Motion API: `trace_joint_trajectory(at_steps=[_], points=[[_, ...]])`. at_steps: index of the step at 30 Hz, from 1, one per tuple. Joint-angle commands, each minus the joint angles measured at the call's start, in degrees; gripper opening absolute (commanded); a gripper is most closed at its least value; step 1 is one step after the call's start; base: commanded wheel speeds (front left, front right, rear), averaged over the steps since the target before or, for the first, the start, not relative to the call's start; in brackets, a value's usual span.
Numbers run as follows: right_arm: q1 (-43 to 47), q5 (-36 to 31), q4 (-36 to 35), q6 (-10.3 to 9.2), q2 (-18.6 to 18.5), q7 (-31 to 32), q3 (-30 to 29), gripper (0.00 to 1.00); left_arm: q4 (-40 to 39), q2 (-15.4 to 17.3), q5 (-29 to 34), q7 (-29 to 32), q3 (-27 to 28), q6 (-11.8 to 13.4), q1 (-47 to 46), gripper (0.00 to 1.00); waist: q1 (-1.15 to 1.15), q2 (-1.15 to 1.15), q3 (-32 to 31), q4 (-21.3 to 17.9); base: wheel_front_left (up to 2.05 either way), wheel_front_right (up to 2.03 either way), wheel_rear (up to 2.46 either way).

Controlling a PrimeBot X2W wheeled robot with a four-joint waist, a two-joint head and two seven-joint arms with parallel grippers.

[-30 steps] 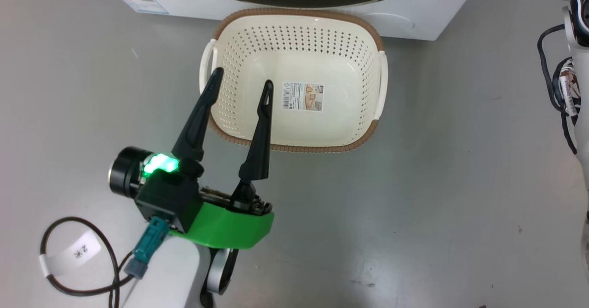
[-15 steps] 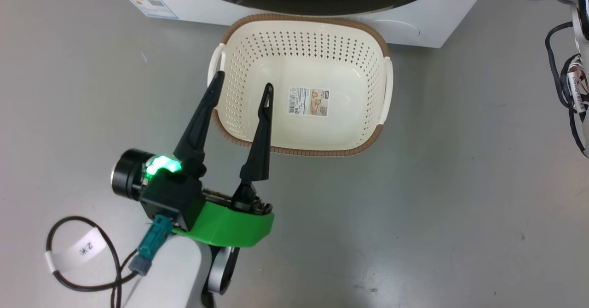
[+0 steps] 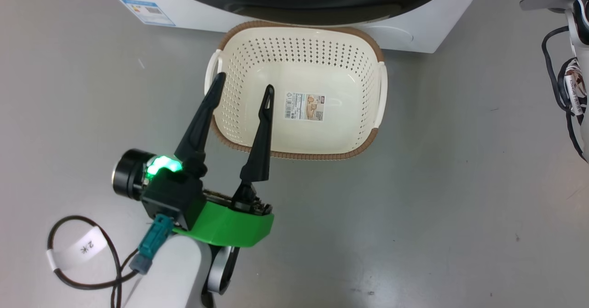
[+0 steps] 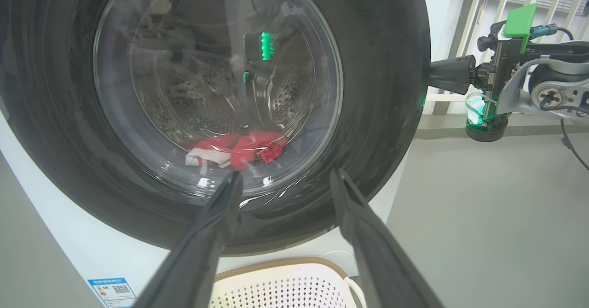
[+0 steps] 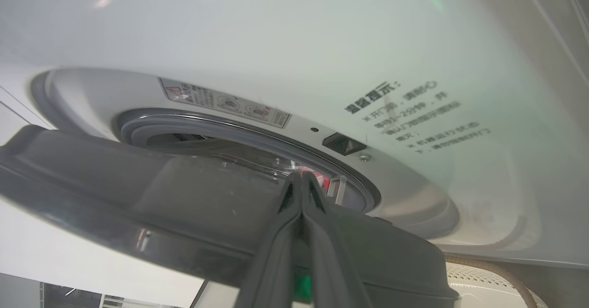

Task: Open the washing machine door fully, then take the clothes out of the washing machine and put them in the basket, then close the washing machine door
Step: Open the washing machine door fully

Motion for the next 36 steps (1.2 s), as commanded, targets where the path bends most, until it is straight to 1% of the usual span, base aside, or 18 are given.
trace_joint_trajectory(at_steps=[1,10,18,24,36], points=[[0.0,0.6,-1.8,0.45,2.3,1.1,1.5,0.00,-1.1,1.0,0.1,-0.4,1.7,-0.1,-0.2,1.00,0.00,0.00,-0.1,-0.1,0.00,0.00,0.00],[1.2,2.1,-2.1,0.45,2.3,4.0,2.7,0.00,-0.7,1.0,0.0,-0.4,1.6,-0.2,0.0,1.00,0.00,0.00,-1.0,-0.3,0.00,0.00,0.00],[1.9,2.4,-1.8,0.45,2.5,4.9,3.5,0.00,-0.4,1.0,-0.3,-0.4,1.7,-0.2,0.2,1.00,0.00,0.00,-1.7,-0.2,0.00,0.00,0.00],[3.3,2.8,-2.9,0.45,2.1,6.3,4.1,0.00,-0.1,1.0,-0.6,-0.4,2.0,-0.2,0.3,1.00,0.00,0.00,-2.8,-0.2,0.00,0.00,0.00],[8.4,3.2,-5.7,0.45,2.8,8.7,5.4,0.00,1.0,1.0,-0.6,-0.4,2.8,-0.3,1.4,1.00,0.00,0.00,-5.7,-1.1,0.00,0.00,0.00]])
